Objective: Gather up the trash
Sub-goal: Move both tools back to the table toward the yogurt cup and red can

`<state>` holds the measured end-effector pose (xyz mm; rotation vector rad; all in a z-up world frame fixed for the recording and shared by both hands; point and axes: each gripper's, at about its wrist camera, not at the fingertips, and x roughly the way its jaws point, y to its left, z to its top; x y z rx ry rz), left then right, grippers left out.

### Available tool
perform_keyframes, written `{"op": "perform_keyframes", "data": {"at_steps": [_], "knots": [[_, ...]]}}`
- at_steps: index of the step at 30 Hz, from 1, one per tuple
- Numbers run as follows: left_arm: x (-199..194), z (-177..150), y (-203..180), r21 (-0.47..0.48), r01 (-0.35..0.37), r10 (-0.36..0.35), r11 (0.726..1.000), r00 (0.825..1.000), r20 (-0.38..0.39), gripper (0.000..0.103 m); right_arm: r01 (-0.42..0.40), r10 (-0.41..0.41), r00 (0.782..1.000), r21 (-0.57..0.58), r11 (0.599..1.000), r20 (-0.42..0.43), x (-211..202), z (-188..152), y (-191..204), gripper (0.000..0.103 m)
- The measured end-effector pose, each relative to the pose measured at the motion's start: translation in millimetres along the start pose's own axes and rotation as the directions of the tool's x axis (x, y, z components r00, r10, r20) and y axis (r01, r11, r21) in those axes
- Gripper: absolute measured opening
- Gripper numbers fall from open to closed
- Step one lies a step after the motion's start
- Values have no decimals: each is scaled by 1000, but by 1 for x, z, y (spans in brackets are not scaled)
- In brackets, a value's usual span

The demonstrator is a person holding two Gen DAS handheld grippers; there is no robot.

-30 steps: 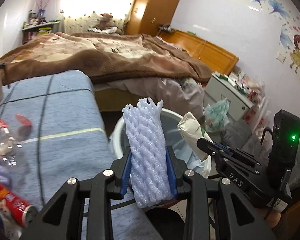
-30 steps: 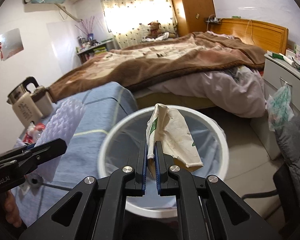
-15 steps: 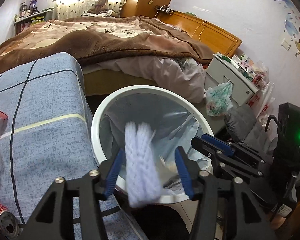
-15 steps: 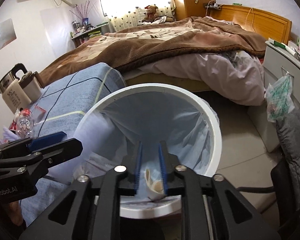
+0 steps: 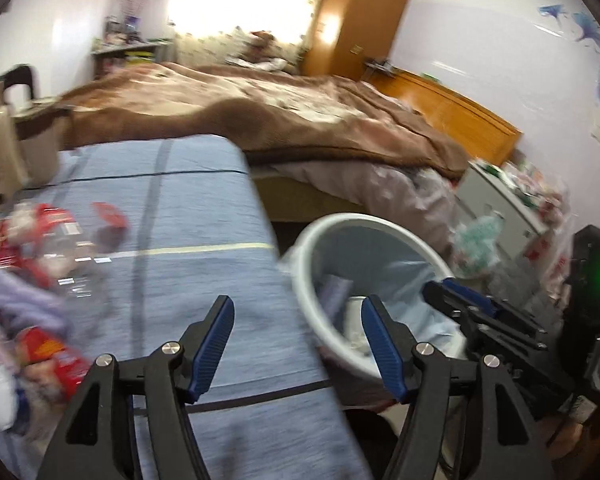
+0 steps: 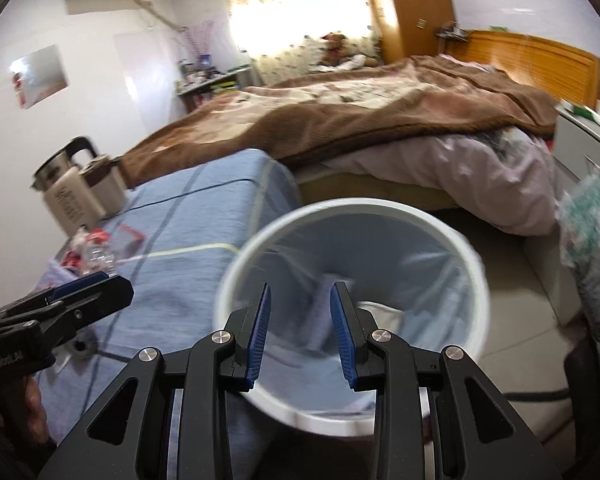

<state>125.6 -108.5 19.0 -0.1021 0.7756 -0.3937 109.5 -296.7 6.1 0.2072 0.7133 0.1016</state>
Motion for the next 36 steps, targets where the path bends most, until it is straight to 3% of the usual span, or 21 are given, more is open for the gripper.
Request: {"op": "perform_keyframes", "data": {"at_steps": [9,15,21,26,32,36], "knots": [[-43,-17,57,-88,-134,139,987,989,55,69,-160,158,987,-101,982,-27,16,-6,66,32],[-73,-33,93,-108,-235,244,966,966,85,71,-240,233,970,-142,960,-63,28,-16,105,33],[-90,-44,121,-148,-291,306,945,948,88,74,-286,271,957,-186,940,-101,38,-25,141,34],[-90,-63,149,-190,-311,325,931,944,51,75,-311,286,949,-233,922,-132,43,-37,165,47],[-79,-76,160,-189,-279,285,942,958,8,76,-306,264,949,-289,907,-173,52,-46,186,48],[-66,-76,162,-158,-291,293,944,956,-11,76,-300,260,950,-286,910,-172,53,-47,188,48]]}}
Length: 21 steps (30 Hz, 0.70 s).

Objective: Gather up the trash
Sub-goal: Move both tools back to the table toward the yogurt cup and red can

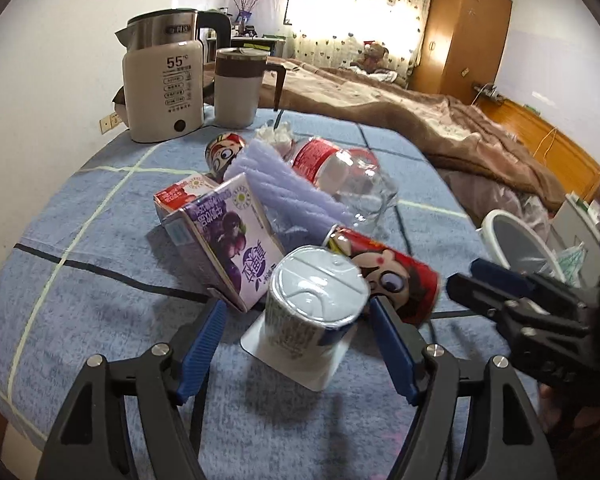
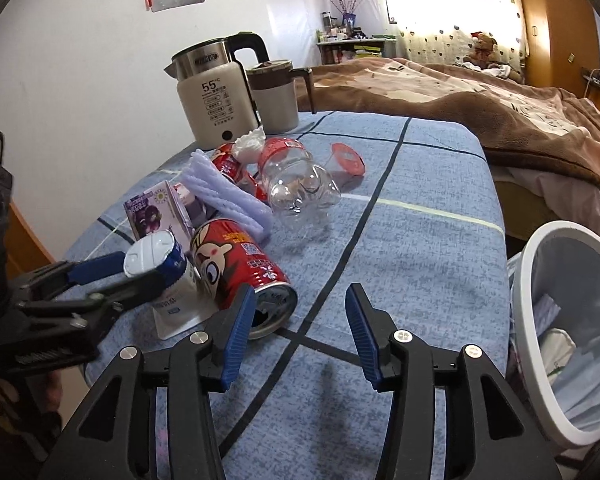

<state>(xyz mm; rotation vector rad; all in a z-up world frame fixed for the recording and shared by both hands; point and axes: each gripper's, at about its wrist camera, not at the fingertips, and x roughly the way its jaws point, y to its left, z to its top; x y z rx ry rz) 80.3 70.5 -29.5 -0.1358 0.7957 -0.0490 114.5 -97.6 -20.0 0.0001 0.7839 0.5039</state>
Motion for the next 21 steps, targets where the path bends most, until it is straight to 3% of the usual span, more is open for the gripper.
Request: {"op": "perform_keyframes", "data": {"at_steps": [8,10,14,21], "knots": [[14,5,11,-9,10,-10,1000,1000,1,75,8,-8,1000,-10,1000,-8,4,2,4,48],[15,7,14,-20,21,-21,1000,1000,-3,71,-2,2,1000,-13,1000,-11,5,2,6,48],[12,8,17,-24,30,-30,999,1000,7,51,-25,24,999,-25,999,-21,8,2,10,48],[4,4,30,-41,15,-14,999,1000,13,51,-72,70,997,-67,995,-27,14,6,22,49]]}}
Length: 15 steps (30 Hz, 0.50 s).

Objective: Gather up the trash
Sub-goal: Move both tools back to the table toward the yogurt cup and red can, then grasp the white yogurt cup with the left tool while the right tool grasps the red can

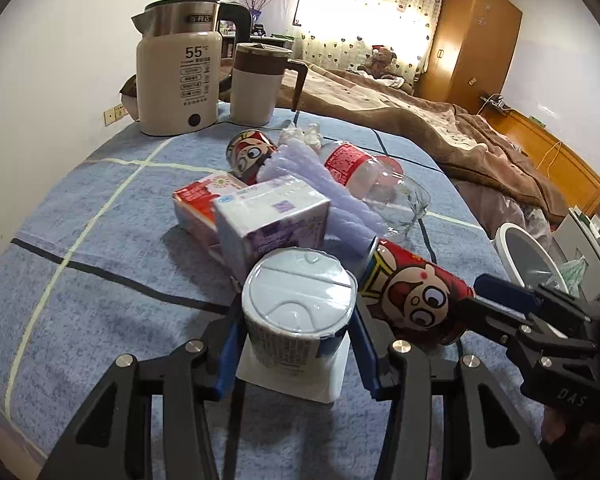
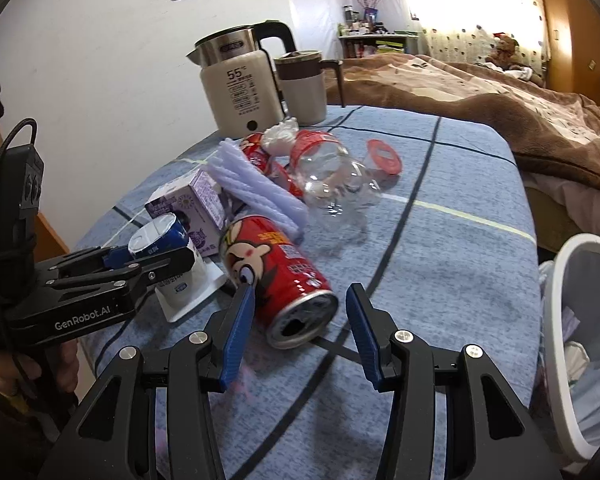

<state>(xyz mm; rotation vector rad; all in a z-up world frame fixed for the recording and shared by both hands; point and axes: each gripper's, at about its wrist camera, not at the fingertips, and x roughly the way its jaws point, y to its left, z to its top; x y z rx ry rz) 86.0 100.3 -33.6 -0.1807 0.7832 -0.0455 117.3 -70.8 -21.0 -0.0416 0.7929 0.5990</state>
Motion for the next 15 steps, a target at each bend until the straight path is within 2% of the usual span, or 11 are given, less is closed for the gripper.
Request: {"op": "perform_keyframes", "data": {"at_steps": [5,11,13,15], "knots": [[-1,0,7,-15,-4,4,1000,1000,-7,51,-29,28,999,-38,999,-27,15,7,4,63],[0,1,9,-19,2,-2,1000,1000,-9,51,-24,21,997,-47,999,-69,31,6,4,63],[-1,1,9,-20,2,-2,1000,1000,-9,51,-47,43,994,-39,998,-97,32,4,4,63],[0,1,10,-22,3,-4,1000,1000,-7,51,-58,54,994,-37,998,-92,30,2,6,63]]}}
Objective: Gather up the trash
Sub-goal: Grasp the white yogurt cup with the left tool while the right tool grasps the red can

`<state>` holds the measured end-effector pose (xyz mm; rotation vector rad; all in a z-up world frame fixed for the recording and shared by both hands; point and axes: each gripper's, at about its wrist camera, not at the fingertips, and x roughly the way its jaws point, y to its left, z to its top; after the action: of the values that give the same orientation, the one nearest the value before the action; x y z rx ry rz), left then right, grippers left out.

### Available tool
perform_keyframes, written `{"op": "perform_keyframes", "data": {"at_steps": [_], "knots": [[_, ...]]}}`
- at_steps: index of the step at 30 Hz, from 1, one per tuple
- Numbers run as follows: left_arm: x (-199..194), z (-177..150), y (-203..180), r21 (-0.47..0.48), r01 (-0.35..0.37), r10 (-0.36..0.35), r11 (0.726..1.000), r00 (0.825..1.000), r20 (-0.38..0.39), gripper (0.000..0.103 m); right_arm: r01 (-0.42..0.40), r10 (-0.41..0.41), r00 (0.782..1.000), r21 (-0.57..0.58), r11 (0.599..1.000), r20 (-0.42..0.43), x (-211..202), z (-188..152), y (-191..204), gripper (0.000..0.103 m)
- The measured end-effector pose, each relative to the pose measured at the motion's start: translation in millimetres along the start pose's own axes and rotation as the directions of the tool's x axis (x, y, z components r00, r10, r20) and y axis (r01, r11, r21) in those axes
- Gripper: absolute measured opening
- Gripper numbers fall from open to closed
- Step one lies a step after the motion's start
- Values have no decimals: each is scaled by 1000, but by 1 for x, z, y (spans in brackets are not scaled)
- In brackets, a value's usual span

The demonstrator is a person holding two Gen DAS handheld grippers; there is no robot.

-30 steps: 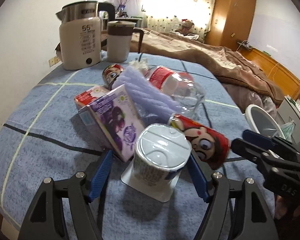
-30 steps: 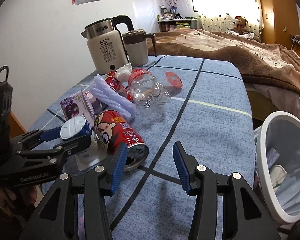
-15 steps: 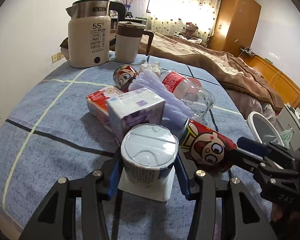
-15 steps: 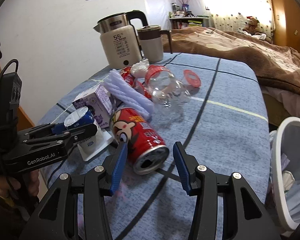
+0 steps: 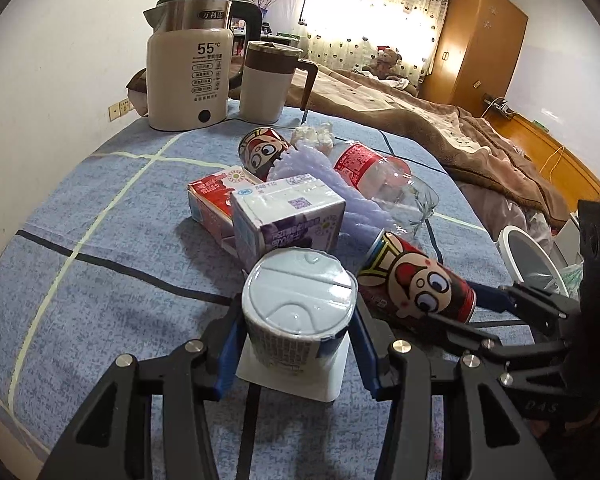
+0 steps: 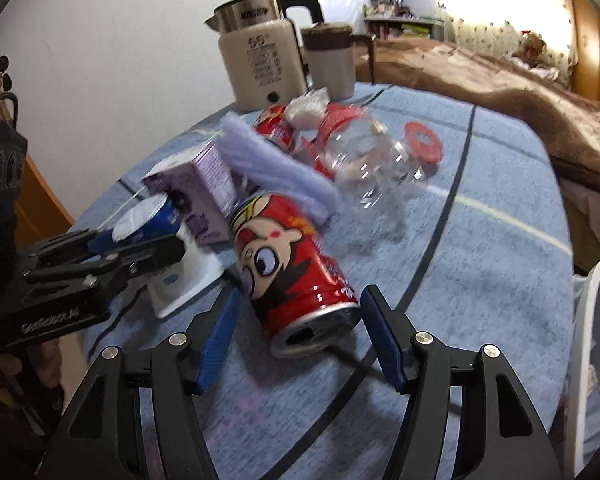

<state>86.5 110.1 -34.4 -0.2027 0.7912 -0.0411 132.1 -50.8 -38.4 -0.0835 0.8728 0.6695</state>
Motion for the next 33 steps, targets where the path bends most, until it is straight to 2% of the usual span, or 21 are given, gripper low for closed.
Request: {"op": "perform_keyframes", "data": {"at_steps": [3,9,11,24,28,33], "knots": [[0,0,-1,-3,-2,2,1000,1000,0,51,45,-45,999,-13,999,0,3,2,1,63],[1,0,-2,-3,-2,2,1000,1000,-4,51,41,-41,999,-3,999,-25,14,3,2,63],[2,0,-2,5,-4,4,1000,1000,-5,51,43,-43,999,3,999,-21,16,4,3,60],[-5,-2,-12,17,4,-4,1000,1000,22,51,73,-77,996,87,994,54,-5,-4,-6,59],[-7,-3,-16,18,10,-10,1000,1000,25,51,81,-85,995,81,993,48,-8,-9,-6,59],[-6,-5,-21,19,18,-19,1000,1000,20,51,169,-178,981,104,980,76,-18,-20,-6,58]]}}
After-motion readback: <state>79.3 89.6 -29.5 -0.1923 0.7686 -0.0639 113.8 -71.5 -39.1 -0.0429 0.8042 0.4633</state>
